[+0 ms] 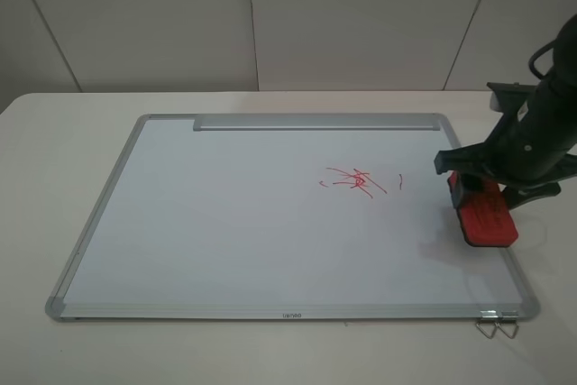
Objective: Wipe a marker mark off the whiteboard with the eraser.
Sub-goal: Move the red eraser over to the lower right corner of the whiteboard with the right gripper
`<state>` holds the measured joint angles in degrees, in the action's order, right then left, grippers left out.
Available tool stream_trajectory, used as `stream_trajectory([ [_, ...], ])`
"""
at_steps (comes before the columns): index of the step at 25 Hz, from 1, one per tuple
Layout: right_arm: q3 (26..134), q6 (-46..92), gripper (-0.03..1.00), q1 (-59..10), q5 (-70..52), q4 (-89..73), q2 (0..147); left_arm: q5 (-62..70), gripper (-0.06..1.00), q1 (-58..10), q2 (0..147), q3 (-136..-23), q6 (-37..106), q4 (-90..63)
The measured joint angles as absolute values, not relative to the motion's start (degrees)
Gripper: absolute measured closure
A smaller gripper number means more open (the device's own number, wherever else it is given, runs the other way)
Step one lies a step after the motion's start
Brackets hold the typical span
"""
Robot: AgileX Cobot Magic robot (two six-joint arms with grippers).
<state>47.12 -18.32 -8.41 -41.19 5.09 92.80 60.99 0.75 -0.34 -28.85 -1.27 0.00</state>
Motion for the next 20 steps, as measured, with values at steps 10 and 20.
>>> stream_trajectory([
  [10, 46.9, -19.8, 0.46, -11.4, -39.6, 6.4, 95.8, 61.0, 0.17, 0.7, -0.3, -28.8, -1.3, 0.0],
  [20, 45.0, -20.5, 0.46, -11.6, -39.9, 6.6, 98.4, 61.0, 0.17, 0.7, -0.3, -28.8, -1.3, 0.0],
])
